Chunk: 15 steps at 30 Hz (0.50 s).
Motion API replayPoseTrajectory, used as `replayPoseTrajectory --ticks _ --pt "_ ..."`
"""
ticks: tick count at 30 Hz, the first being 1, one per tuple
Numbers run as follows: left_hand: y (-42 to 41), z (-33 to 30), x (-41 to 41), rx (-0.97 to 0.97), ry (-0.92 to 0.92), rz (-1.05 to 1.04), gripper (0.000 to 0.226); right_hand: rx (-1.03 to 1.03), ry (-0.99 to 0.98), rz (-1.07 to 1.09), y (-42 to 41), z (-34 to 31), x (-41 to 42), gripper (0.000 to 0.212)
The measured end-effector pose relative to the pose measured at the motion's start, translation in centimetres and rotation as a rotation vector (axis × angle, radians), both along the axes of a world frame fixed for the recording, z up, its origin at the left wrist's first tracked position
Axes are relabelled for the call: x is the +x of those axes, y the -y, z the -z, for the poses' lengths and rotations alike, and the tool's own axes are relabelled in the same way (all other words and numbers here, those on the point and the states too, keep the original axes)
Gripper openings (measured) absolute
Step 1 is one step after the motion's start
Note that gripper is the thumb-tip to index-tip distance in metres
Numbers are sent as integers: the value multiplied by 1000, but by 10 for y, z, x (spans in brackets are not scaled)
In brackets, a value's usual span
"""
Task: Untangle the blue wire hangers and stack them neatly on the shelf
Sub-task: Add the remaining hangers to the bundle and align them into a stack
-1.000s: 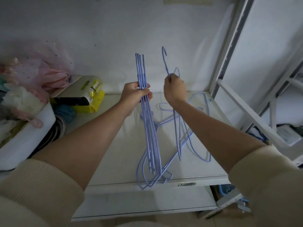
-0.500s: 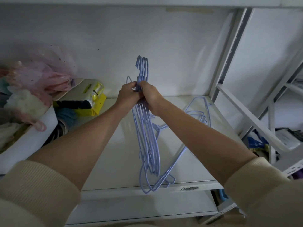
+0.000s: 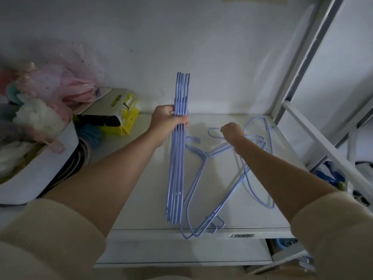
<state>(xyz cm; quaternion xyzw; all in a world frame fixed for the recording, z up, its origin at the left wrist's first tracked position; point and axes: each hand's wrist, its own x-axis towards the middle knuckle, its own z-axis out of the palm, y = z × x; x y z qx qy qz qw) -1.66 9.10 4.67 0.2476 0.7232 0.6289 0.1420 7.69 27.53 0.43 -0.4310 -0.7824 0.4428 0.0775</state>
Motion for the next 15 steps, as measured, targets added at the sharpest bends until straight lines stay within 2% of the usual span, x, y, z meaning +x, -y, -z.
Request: replayPoseTrajectory --ticks 1,4,5,12,15 --pt "-2 2 0 8 13 5 16 -5 73 -35 -7 10 -1 13" --pt "-11 7 0 30 48 -3 20 -21 183 -79 -19 36 -2 59" --pt "-14 8 0 33 52 -4 20 -16 190 -67 -20 41 -1 65" --pt "-17 10 3 5 54 29 23 60 234 -50 -10 40 8 51" --pt "-16 8 3 -11 46 38 23 106 171 21 -8 34 8 44"
